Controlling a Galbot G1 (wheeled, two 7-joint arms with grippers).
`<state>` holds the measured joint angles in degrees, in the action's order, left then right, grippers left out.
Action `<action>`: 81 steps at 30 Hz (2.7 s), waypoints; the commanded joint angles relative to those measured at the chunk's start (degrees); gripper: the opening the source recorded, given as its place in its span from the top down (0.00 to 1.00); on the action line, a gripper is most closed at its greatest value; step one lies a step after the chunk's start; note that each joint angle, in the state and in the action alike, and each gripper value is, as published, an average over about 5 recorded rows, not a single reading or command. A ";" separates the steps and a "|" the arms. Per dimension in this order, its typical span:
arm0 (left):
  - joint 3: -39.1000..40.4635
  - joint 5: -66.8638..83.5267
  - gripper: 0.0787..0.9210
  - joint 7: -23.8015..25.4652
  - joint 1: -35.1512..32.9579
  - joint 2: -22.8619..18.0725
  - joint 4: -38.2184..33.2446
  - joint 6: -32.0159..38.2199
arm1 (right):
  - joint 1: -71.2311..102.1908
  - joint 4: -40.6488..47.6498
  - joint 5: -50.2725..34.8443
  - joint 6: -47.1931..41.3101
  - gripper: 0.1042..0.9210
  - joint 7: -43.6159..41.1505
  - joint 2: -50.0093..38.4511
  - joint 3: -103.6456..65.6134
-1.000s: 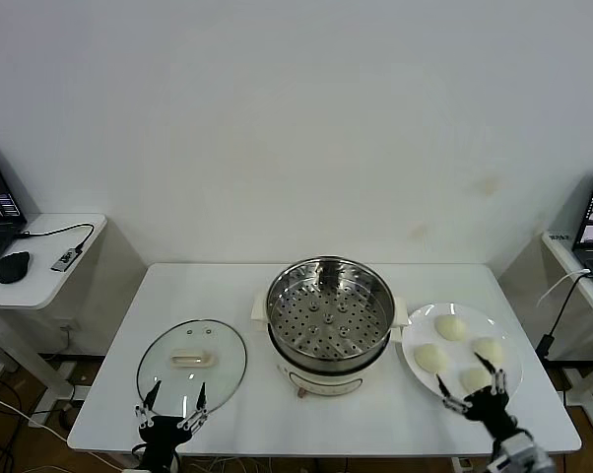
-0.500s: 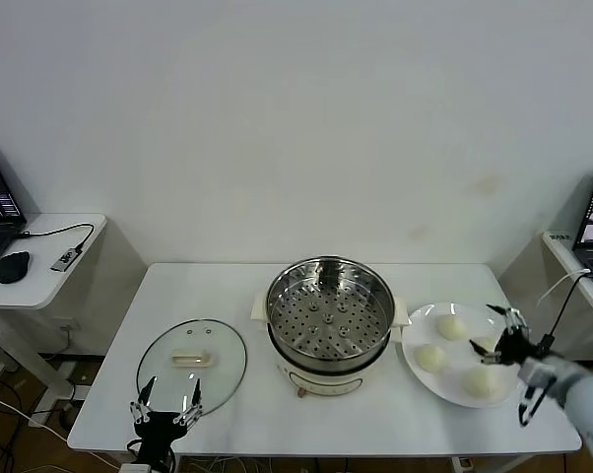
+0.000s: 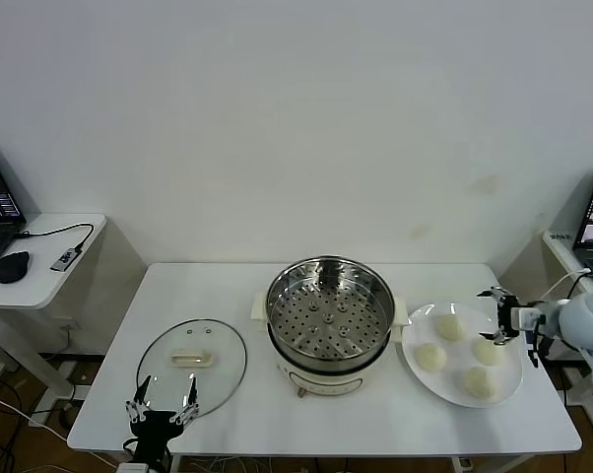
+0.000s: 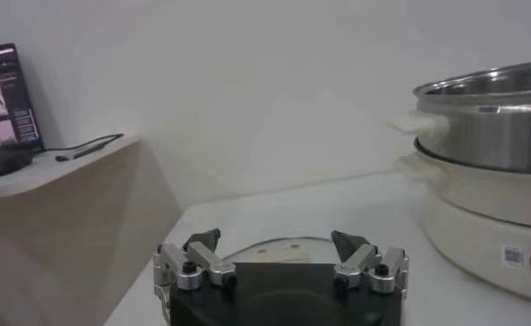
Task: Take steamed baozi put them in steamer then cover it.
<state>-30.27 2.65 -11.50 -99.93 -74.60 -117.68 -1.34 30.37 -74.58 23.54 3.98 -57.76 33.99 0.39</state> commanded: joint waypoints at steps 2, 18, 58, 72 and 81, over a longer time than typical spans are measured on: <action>-0.54 -0.26 0.12 -0.03 -0.06 0.07 0.10 -0.12 | -18.82 14.70 -0.25 2.11 0.12 -7.65 3.93 20.57; -1.63 -1.22 0.12 0.20 -0.31 0.24 0.15 -0.13 | -20.55 23.48 1.22 2.00 0.12 -4.49 12.77 22.61; -2.80 1.44 0.12 0.40 0.46 1.29 1.34 -0.28 | -30.84 9.13 -12.94 -3.17 0.39 -6.08 1.75 33.16; -3.53 12.10 0.12 0.13 2.17 1.75 3.34 0.72 | -53.24 -3.77 -28.28 -6.01 0.39 -4.45 -2.73 48.09; -3.83 12.33 0.12 0.18 2.62 1.90 3.99 1.11 | -63.45 -3.49 -34.89 -3.15 0.38 -0.86 9.59 59.67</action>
<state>-34.20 12.93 -11.35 -97.23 -72.58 -113.64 -0.24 -21.94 -74.83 -3.72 -0.43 -60.68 37.02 49.19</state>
